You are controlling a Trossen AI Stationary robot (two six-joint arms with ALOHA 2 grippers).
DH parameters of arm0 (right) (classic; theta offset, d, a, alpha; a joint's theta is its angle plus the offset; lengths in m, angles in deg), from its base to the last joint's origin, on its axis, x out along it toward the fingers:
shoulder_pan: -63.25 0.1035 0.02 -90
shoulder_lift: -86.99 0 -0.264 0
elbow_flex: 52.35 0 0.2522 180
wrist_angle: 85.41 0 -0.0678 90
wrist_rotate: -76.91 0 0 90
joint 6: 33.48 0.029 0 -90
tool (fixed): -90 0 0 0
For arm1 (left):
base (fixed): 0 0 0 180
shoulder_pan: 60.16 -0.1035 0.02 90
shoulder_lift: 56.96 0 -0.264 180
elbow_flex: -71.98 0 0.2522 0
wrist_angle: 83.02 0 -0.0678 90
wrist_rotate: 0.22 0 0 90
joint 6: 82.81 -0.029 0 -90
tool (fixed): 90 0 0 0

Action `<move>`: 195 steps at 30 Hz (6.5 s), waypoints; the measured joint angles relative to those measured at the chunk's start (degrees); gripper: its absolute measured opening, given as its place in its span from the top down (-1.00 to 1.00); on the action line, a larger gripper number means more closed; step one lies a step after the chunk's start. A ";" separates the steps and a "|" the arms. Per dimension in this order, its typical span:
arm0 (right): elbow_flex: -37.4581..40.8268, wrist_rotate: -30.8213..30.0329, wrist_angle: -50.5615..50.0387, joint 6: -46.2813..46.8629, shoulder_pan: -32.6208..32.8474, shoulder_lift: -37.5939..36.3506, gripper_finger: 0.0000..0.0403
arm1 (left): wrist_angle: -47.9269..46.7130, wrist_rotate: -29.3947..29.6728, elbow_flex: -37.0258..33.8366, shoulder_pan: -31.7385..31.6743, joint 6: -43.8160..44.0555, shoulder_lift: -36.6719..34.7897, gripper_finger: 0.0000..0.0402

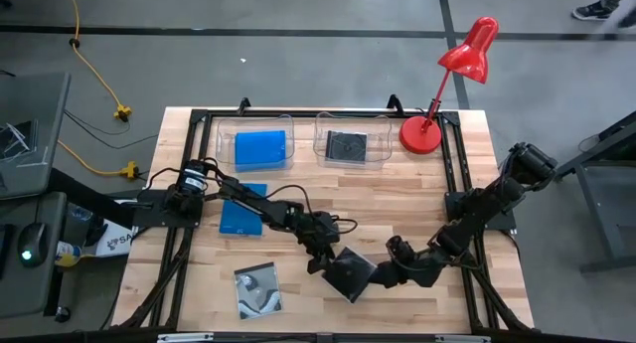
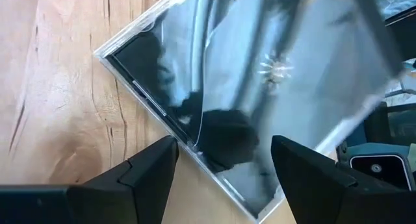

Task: Pick & place jewel cases by type
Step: Put the right black CD case into the right transparent bin

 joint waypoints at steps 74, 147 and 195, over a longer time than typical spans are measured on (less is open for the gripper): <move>0.37 1.87 -1.27 -6.66 -6.20 0.39 0.24 | 3.54 -2.67 0.13 1.16 -3.17 0.39 -0.24; 0.26 -8.84 -2.17 -12.05 -6.16 0.18 0.98 | -24.48 5.14 0.00 -15.21 -37.94 -52.27 -0.24; 0.28 -3.99 56.47 -67.21 -13.03 -1.76 0.99 | -33.46 27.50 -21.50 -15.02 -23.69 -88.44 -0.24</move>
